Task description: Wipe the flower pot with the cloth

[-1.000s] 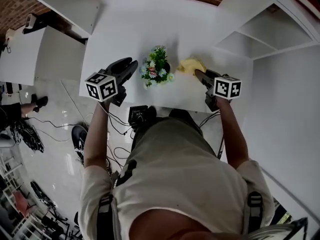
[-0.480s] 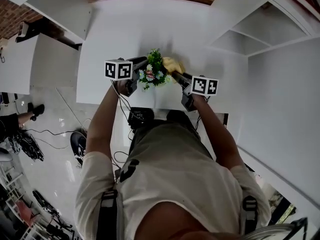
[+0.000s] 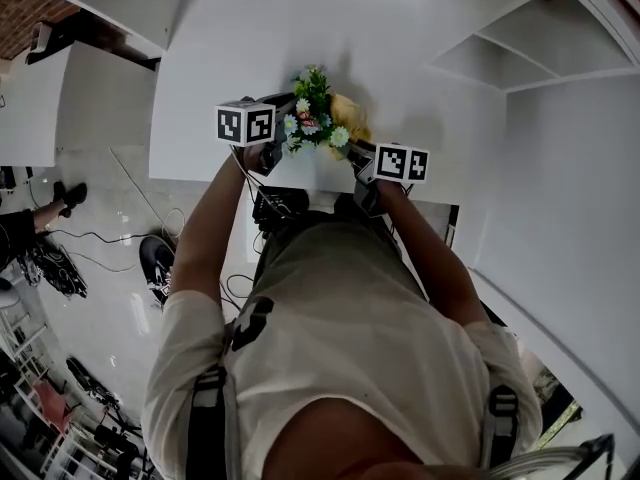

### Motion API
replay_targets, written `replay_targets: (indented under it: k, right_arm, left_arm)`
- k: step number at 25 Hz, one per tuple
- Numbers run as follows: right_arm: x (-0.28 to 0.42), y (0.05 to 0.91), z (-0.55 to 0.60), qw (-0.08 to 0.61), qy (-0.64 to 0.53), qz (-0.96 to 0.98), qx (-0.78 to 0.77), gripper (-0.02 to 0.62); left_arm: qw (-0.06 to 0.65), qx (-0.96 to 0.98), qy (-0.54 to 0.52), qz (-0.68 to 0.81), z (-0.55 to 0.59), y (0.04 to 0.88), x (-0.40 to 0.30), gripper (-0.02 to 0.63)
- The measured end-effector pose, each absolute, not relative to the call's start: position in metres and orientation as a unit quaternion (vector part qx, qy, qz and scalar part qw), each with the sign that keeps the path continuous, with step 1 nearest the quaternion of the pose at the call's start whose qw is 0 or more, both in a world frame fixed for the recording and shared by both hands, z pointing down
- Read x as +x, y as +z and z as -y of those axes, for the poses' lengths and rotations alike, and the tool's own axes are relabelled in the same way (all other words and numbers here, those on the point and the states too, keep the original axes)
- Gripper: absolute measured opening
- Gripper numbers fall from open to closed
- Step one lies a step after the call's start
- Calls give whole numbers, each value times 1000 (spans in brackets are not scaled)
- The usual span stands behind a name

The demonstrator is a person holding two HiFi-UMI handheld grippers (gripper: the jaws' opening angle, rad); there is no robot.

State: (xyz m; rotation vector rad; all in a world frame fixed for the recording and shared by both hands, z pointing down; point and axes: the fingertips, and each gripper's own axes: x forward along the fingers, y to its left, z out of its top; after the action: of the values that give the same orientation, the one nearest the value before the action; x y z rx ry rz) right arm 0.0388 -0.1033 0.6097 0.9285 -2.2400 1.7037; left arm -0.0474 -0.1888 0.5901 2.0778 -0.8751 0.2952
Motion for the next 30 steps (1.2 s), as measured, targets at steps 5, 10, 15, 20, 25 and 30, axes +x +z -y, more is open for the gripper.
replay_targets:
  k: [5,10,15,20,25,30]
  right_arm:
    - [24,611,73,91,613,735,275,123]
    - [26,619,39,99,663,702,242,123]
    - [45,611,53,78,650,706,270,123]
    - [84,584,131,-17,617,706,348,123]
    - [61,598,116,30,606,723,329,123]
    - [23,621,70,77,628,714,299,123]
  left_arm:
    - [418,828,111,357,189,586,-47,31]
    - [414,830,115,355,188,586,-46,31]
    - [419,826,105,363,186,586,-50,31]
    - [412,818,112,386,179,587,-61,31]
    - [410,794,101,437,169,586,-64,28]
    - [420,759,62,493,164,585,-69,26]
